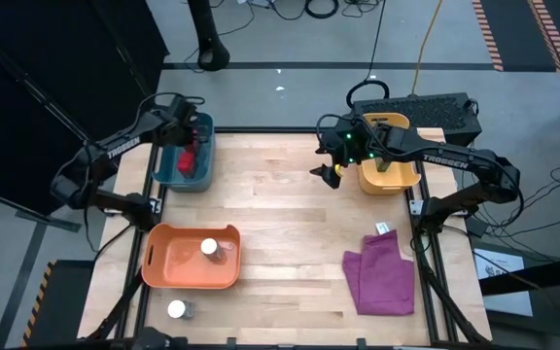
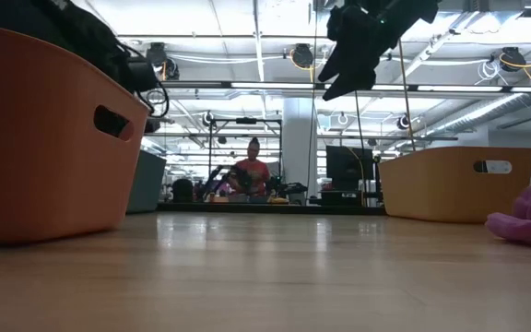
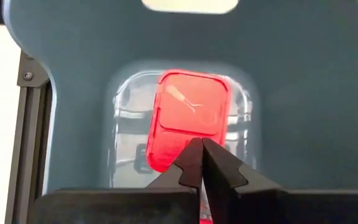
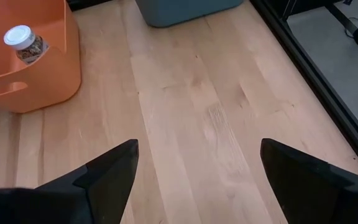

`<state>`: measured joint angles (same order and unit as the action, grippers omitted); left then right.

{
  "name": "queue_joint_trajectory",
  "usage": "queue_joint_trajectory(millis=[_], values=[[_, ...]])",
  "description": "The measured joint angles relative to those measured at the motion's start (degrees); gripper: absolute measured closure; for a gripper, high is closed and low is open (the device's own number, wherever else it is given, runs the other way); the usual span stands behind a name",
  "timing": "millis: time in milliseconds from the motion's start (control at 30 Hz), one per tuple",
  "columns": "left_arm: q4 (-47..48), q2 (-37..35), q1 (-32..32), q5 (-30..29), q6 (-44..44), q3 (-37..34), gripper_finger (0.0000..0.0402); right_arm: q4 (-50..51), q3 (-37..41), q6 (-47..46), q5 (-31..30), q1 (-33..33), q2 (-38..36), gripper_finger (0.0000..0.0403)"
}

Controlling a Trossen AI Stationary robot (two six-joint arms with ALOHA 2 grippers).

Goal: Sort spices by type
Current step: Put the red seasoning can into the blue bin

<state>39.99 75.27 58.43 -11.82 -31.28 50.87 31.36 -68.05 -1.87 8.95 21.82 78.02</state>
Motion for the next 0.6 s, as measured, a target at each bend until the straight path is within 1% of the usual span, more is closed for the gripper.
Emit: queue_joint_trajectory(millis=[233, 600], values=[[0.1, 2.3, 0.0, -0.5, -2.7, 0.0, 0.0385, -0.9, 0.0, -0.2, -0.1, 0.0, 0.0, 0.0083], [-0.6, 2.4, 0.0, -0.6, -4.5, 0.0, 0.0385, -1.4, 0.0, -0.5, -0.2, 0.0, 0.0, 0.0083]])
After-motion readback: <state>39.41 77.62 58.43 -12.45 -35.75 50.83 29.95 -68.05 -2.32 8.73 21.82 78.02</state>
